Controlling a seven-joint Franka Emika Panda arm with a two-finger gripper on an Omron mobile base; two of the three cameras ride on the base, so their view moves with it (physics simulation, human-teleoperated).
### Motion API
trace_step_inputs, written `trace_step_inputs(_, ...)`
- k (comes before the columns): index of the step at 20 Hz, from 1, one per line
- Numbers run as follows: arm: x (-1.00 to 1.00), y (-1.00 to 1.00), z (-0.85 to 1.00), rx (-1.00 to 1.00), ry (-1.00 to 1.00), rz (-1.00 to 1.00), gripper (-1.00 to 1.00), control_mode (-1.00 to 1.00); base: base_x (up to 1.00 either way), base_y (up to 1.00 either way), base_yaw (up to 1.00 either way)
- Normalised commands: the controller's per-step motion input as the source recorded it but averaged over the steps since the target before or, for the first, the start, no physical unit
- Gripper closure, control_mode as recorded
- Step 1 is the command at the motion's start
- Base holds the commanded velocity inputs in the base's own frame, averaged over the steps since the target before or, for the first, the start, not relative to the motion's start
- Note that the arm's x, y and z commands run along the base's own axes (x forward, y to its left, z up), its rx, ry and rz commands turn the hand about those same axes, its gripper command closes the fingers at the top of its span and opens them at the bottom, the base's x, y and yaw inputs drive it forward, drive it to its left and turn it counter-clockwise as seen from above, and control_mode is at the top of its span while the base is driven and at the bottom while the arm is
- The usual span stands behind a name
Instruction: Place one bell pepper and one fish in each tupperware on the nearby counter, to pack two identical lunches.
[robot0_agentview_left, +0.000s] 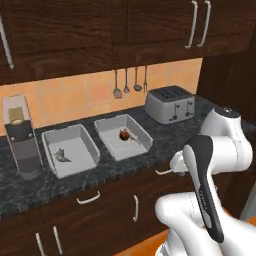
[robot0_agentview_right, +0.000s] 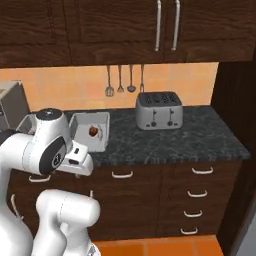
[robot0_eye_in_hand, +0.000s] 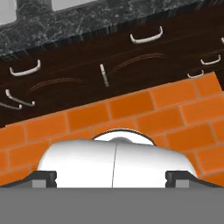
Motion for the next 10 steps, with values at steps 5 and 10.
trace_step_inputs(5,0.00,0.00,0.00,0.00,0.00,0.00,-1.00,1.00,0.00,-1.00,-0.52)
trace_step_inputs(10,0.00,0.00,0.00,0.00,0.00,0.00,-1.00,1.00,0.16,-1.00,-0.18)
